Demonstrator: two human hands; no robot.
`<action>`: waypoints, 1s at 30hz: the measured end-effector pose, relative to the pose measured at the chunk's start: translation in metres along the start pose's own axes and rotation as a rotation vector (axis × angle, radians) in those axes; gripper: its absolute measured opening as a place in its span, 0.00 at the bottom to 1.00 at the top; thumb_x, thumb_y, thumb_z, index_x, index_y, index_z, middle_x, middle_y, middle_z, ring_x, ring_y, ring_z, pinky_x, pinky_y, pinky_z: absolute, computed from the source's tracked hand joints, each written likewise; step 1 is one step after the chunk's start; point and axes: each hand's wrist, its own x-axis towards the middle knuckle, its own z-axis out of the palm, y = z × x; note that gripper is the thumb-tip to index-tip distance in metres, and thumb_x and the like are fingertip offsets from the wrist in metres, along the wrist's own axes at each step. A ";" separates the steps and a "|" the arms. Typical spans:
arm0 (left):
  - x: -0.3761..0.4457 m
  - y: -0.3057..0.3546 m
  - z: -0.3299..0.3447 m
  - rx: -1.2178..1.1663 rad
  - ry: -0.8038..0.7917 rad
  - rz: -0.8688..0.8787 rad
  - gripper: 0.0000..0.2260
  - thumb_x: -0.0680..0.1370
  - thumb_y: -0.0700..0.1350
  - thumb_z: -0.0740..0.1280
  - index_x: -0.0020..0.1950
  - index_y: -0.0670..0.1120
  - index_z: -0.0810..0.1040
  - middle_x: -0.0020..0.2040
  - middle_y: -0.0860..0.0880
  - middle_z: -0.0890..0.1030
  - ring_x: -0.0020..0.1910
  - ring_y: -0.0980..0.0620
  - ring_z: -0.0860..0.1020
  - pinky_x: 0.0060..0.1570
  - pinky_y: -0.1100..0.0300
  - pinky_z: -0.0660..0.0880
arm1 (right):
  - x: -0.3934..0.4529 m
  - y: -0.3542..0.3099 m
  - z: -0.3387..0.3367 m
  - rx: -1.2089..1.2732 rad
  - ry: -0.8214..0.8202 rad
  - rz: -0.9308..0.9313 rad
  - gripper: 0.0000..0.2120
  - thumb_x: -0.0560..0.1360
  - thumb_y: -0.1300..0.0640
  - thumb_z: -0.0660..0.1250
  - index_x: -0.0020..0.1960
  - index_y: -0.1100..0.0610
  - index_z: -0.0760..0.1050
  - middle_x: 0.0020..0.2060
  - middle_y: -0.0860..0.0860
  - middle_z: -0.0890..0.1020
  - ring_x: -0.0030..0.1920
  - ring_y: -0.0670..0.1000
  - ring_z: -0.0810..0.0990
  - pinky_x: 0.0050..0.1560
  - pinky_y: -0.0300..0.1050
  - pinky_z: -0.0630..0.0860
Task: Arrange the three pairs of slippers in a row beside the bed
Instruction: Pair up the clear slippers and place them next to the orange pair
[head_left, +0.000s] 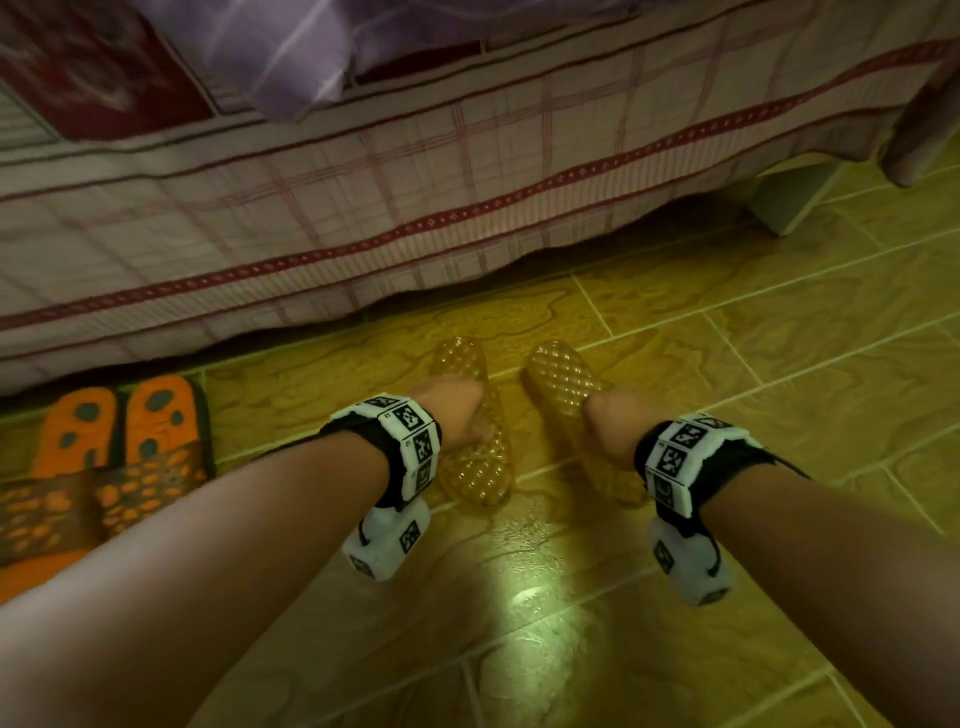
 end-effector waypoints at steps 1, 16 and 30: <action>-0.008 -0.010 -0.005 -0.004 0.009 -0.013 0.17 0.75 0.53 0.66 0.56 0.42 0.73 0.54 0.43 0.78 0.52 0.45 0.76 0.46 0.55 0.71 | 0.002 -0.014 -0.009 0.000 0.015 -0.023 0.14 0.78 0.53 0.61 0.59 0.60 0.75 0.56 0.57 0.79 0.55 0.57 0.79 0.54 0.49 0.77; -0.111 -0.174 -0.012 -0.030 0.064 -0.279 0.16 0.74 0.53 0.67 0.53 0.42 0.76 0.51 0.43 0.80 0.49 0.44 0.79 0.48 0.52 0.77 | 0.025 -0.193 -0.050 0.081 -0.003 -0.185 0.15 0.78 0.52 0.63 0.60 0.61 0.74 0.57 0.58 0.79 0.57 0.58 0.78 0.54 0.49 0.74; -0.076 -0.191 0.026 -0.063 -0.015 -0.274 0.17 0.76 0.49 0.64 0.62 0.43 0.72 0.58 0.42 0.78 0.55 0.42 0.77 0.51 0.52 0.75 | 0.051 -0.235 -0.027 0.026 -0.059 -0.203 0.14 0.80 0.62 0.57 0.64 0.61 0.71 0.60 0.59 0.77 0.58 0.58 0.77 0.59 0.50 0.76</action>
